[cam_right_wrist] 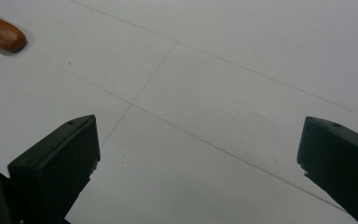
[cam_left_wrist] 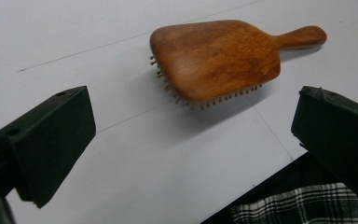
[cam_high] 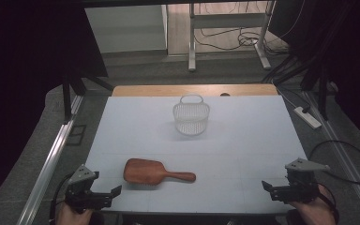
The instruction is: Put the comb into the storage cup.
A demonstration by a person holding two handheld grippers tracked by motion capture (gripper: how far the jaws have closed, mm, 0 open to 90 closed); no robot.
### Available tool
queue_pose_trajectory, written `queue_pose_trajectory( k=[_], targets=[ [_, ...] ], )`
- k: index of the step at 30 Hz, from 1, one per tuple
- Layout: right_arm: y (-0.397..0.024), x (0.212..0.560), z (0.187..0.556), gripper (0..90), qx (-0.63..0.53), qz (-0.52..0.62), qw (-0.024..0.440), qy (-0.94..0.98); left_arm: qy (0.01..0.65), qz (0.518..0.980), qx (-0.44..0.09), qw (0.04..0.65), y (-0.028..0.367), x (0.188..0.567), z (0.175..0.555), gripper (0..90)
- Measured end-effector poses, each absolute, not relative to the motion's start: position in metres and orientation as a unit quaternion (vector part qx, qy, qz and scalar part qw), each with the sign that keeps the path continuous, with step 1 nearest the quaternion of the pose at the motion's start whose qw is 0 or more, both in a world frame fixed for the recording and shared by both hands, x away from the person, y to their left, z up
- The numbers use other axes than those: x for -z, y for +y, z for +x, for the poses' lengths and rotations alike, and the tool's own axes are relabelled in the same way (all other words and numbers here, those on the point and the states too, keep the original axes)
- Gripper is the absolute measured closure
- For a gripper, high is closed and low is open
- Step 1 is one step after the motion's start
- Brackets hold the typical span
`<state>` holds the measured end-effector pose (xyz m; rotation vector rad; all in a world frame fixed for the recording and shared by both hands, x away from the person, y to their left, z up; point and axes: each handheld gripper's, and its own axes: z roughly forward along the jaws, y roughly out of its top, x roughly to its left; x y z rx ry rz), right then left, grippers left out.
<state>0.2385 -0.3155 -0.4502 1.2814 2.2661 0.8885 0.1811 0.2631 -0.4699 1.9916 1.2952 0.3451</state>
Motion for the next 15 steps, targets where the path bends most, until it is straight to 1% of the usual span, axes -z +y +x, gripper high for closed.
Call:
queue_pose_trajectory(
  k=[7, 15],
  targets=[
    [-0.316, 0.45, 0.238, 0.0, -0.317, 0.457, 0.194, 0.808, 0.497, 0.775, -0.108, 0.376, 0.262, 0.47, 0.189, 0.0],
    [-0.314, 0.451, 0.239, 0.0, -0.313, 0.453, 0.191, 0.813, 0.488, 0.782, -0.099, 0.375, 0.256, 0.469, 0.197, 0.0]
  ],
)
